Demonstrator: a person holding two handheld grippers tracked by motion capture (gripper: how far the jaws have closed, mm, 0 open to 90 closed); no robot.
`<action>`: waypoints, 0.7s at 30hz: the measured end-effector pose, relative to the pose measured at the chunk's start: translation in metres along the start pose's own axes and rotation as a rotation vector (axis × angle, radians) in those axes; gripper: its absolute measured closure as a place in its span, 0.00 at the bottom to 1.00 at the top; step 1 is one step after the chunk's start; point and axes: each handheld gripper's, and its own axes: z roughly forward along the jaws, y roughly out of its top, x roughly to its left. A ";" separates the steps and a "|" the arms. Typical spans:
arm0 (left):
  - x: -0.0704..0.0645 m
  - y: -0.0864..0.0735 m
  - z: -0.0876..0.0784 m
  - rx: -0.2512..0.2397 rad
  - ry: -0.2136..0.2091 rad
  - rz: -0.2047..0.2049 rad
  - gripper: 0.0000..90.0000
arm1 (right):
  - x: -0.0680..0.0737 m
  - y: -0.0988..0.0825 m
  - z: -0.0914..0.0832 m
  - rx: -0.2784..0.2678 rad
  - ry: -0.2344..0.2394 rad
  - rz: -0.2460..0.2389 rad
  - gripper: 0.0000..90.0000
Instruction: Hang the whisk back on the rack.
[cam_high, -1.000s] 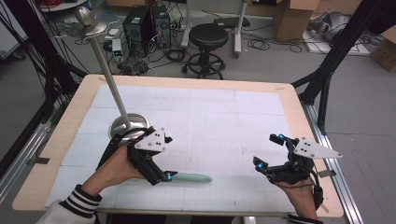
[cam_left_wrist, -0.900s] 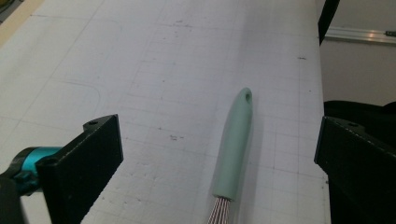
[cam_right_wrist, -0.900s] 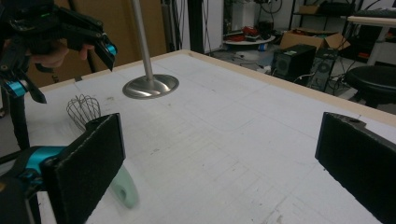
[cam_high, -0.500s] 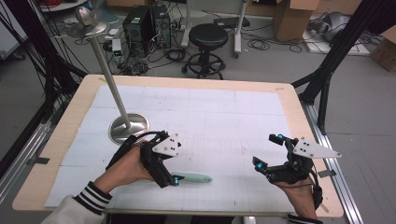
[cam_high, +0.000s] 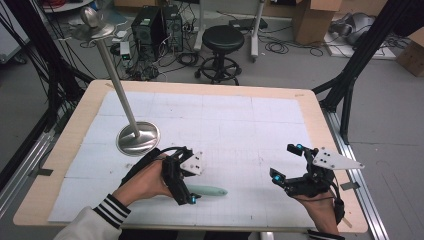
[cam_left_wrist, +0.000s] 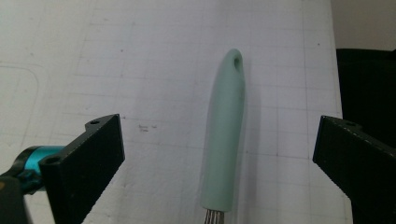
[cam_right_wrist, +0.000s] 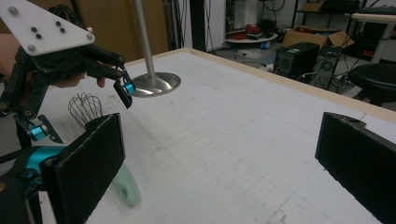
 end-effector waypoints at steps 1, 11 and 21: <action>0.000 0.000 0.002 0.008 -0.003 -0.002 0.03 | 0.000 0.000 0.000 0.002 0.002 0.004 0.00; 0.000 -0.002 0.016 0.092 -0.036 0.015 0.09 | 0.000 0.000 -0.002 -0.006 -0.004 0.005 0.00; 0.000 -0.004 0.032 0.189 -0.076 0.011 0.18 | 0.000 -0.001 -0.002 -0.014 0.004 0.006 0.00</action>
